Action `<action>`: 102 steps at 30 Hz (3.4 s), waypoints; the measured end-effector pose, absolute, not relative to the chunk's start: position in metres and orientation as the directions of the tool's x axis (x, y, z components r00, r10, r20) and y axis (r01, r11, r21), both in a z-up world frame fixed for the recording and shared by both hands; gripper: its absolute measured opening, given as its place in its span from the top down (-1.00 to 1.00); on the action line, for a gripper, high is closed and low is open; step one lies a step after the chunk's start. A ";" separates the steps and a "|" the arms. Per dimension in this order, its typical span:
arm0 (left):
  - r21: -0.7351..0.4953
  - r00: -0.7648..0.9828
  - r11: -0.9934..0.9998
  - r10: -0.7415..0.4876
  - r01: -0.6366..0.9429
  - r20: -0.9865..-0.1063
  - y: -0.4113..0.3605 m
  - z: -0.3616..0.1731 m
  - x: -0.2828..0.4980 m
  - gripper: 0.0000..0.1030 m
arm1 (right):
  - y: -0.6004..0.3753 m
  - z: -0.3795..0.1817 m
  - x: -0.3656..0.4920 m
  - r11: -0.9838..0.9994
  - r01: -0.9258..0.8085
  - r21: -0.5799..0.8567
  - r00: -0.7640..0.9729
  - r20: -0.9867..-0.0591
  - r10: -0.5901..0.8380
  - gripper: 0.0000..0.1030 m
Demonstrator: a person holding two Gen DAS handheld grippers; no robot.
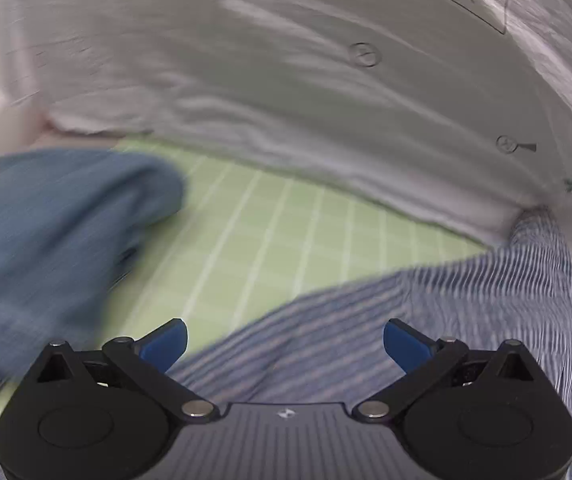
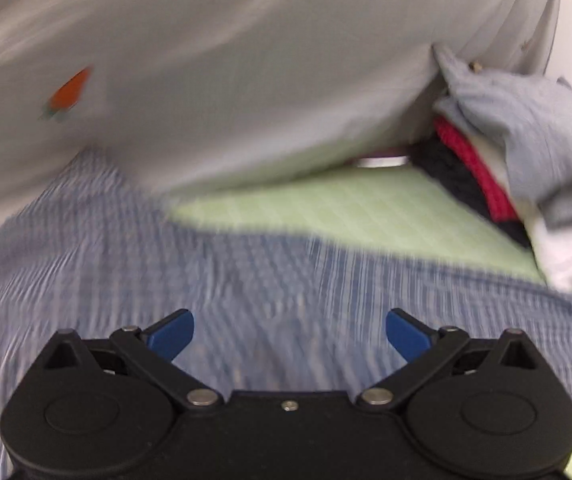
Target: Fold clothes
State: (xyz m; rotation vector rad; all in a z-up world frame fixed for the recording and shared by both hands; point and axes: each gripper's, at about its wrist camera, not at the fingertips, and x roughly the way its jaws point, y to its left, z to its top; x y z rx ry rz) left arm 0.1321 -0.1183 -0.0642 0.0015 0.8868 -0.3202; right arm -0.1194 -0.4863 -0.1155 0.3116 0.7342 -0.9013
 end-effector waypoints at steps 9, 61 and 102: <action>-0.129 0.576 0.989 -0.146 0.072 -0.805 0.010 -0.061 0.025 -1.00 | -0.379 -0.141 -0.224 0.646 0.763 0.014 0.378 -0.820 -0.429 -1.00; 0.014 0.573 0.997 0.053 -0.073 -0.818 0.096 -0.108 0.015 -0.91 | -0.299 -0.128 -0.264 0.682 0.720 -0.127 0.241 -0.876 -0.418 -1.00; -0.296 0.352 0.867 -0.444 0.401 -0.824 -0.199 -0.078 -0.115 -0.45 | -0.447 -0.098 -0.364 0.635 0.771 -0.045 0.306 -0.848 -0.432 -1.00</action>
